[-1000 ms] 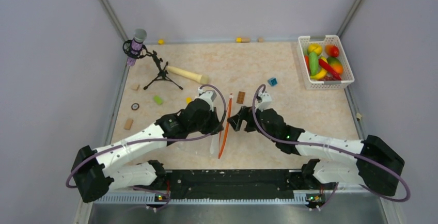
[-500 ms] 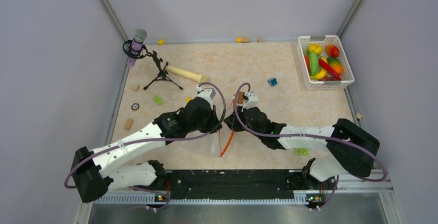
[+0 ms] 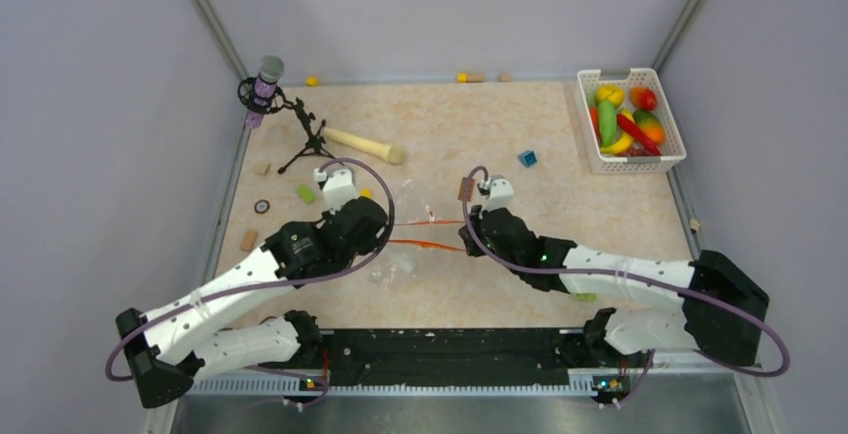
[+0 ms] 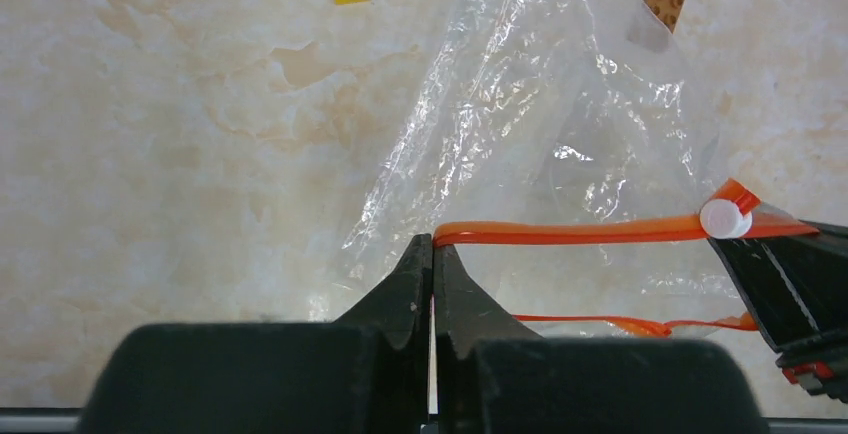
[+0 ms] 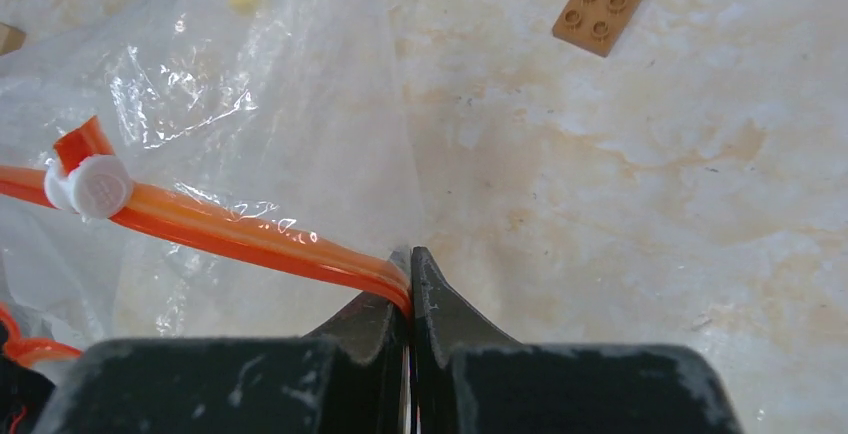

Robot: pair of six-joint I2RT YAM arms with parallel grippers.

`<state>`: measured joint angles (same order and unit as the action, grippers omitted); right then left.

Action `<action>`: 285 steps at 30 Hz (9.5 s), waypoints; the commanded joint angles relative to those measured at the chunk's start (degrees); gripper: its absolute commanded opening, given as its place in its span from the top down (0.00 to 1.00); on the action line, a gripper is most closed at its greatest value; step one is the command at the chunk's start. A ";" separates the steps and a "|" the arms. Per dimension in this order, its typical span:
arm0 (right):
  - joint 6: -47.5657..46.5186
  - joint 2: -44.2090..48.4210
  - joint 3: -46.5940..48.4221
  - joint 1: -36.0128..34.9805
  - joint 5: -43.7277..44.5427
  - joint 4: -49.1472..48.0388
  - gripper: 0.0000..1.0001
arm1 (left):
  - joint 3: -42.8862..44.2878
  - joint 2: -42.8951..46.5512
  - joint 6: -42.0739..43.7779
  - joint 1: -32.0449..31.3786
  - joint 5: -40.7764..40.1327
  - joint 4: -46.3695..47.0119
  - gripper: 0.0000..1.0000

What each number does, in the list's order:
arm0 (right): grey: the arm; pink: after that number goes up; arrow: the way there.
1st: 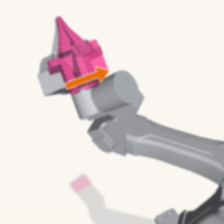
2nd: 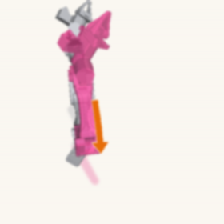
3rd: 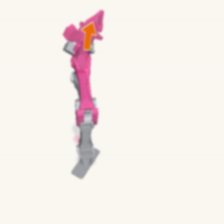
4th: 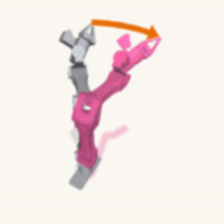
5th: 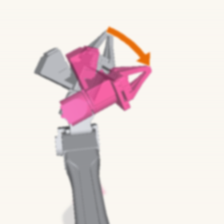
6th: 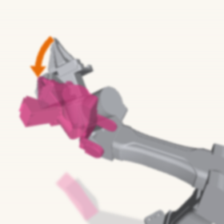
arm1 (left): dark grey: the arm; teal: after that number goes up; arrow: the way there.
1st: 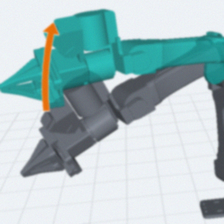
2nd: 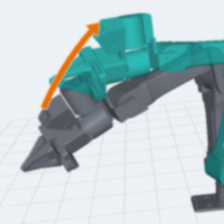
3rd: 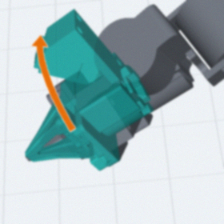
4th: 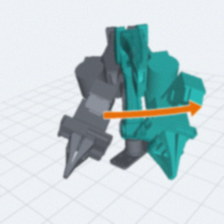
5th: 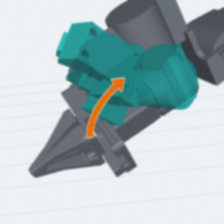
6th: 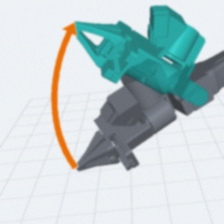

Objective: Place the food in the zip-top bag and seal the zipper
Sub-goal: Open the zipper of the food storage bag, then move the bin to the center of the board, then pick up the fake vegetable from the bin, then place the fake vegetable in the zipper food storage bag.

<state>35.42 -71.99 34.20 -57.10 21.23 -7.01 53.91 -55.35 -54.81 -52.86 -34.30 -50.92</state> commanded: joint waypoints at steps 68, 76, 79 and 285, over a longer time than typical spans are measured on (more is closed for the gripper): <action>-32.47 11.06 21.15 11.05 -49.49 13.35 0.05 | -0.30 5.98 13.14 0.21 -1.16 10.17 1.00; -25.52 20.57 19.07 11.00 -42.84 4.12 0.03 | -3.42 9.26 14.22 0.21 0.21 13.56 1.00; -22.86 22.55 18.89 11.04 -26.43 5.59 0.02 | -3.94 9.71 14.81 0.21 1.30 14.56 1.00; -23.04 1.44 -6.37 -1.23 -18.35 -42.88 1.00 | -10.15 5.73 16.80 0.65 30.09 29.62 1.00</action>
<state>13.67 -73.45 22.52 -56.93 0.27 -62.78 45.01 -54.00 -38.41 -52.16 -4.69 -25.36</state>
